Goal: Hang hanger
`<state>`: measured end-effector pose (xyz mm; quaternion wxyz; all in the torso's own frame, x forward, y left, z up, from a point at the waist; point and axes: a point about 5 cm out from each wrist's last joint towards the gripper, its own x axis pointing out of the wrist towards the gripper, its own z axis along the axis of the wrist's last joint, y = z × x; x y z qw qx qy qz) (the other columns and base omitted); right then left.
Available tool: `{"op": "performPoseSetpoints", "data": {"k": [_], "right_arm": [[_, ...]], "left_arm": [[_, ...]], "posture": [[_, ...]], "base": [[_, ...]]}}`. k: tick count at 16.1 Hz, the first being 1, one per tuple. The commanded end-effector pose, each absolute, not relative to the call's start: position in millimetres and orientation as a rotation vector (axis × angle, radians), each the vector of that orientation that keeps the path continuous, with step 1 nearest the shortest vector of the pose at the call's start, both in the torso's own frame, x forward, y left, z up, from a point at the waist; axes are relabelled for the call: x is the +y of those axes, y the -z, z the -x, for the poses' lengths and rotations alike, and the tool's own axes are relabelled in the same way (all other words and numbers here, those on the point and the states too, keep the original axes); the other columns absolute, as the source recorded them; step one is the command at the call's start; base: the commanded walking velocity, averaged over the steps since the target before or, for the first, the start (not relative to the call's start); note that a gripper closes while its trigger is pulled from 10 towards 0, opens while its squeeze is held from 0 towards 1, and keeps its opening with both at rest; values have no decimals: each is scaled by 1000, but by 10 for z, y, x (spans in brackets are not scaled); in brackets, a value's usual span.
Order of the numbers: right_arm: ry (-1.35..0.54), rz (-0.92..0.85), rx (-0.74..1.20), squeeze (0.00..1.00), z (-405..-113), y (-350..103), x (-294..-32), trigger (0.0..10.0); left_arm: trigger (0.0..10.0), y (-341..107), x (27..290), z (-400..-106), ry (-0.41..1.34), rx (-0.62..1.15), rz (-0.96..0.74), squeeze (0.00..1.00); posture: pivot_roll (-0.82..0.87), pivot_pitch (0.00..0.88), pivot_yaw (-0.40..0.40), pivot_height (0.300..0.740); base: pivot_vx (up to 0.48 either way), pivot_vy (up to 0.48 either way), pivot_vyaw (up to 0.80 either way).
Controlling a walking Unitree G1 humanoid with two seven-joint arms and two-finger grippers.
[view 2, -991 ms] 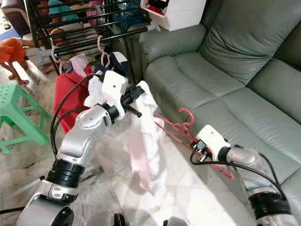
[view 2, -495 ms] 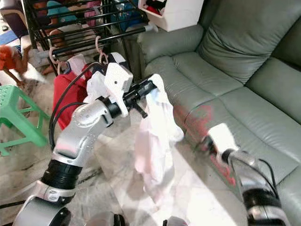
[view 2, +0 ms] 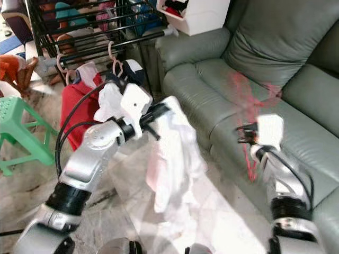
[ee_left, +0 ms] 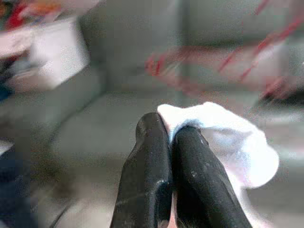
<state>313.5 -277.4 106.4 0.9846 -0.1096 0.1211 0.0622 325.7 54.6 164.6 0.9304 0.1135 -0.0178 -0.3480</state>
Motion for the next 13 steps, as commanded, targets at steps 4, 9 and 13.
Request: {"op": "performPoseSetpoints", "data": {"k": [4,9,13], "right_arm": [[-425,517,426,0,-2783,-935,-2840,10000],[-743,567,543,0,-2476,-1073,-2825,10000],[-821,519,566,0,-2431,-1106,-2755,10000]], "left_arm": [[10000,-1523,870,-3496,478,23,-216,0],[10000,-1576,856,-3599,449,4,-220,0],[10000,-1646,827,-3616,445,-18,-203,0]], "posture": [[-72,0,40,740],[-77,0,51,740],[-73,0,51,740]], "base": [[0,0,0],[0,0,0],[0,0,0]]}}
